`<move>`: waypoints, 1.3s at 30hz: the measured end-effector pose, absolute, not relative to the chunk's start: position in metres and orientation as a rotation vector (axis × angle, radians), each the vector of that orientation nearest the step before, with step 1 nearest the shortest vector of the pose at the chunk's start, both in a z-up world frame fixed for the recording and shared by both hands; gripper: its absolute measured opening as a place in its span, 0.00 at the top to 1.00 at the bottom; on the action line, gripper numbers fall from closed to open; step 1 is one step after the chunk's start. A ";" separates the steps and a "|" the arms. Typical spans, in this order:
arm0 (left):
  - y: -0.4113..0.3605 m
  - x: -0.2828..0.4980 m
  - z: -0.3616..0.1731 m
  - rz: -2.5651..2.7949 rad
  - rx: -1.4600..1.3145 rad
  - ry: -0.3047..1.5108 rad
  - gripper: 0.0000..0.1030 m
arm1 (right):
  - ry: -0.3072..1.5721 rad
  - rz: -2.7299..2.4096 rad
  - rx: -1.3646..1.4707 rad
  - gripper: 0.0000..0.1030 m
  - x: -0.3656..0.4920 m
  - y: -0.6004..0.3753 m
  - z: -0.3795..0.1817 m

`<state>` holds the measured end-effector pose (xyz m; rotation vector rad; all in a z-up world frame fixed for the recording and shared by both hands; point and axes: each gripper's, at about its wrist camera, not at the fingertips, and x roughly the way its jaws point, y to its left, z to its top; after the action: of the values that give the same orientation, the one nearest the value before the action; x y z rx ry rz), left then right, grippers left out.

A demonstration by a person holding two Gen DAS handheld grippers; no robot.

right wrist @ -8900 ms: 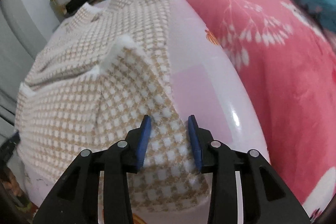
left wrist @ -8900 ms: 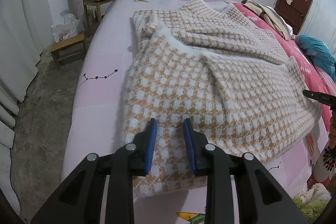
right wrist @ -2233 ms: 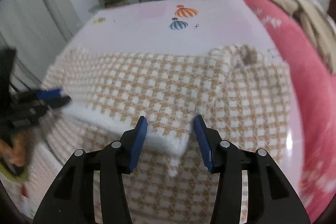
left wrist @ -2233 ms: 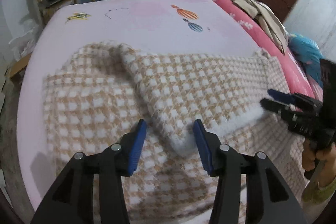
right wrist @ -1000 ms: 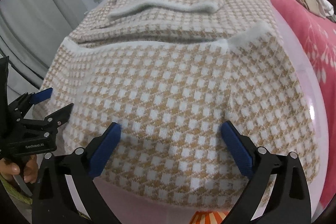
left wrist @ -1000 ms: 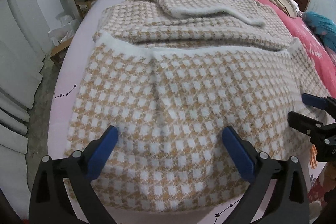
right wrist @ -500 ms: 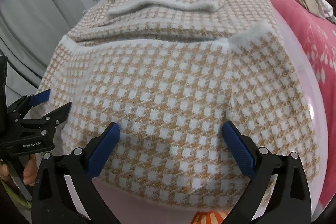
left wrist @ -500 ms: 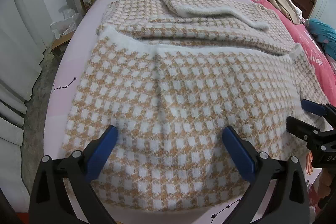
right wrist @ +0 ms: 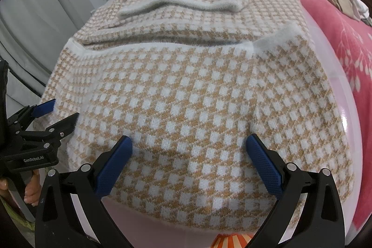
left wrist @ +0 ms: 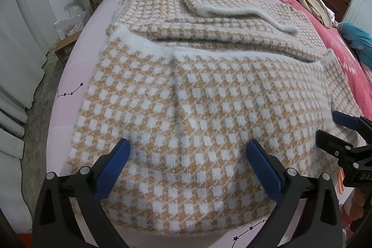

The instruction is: Fold large clothes

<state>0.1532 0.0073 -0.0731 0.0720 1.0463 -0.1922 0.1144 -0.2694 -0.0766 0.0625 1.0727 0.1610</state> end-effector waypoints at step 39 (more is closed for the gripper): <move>0.007 0.152 -0.074 -0.197 0.073 1.037 0.04 | 1.078 0.164 0.056 0.08 0.117 -0.273 -0.077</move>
<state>0.1520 0.0074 -0.0739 0.0731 1.0371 -0.1968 0.1166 -0.2729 -0.0772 0.0557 1.0777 0.1638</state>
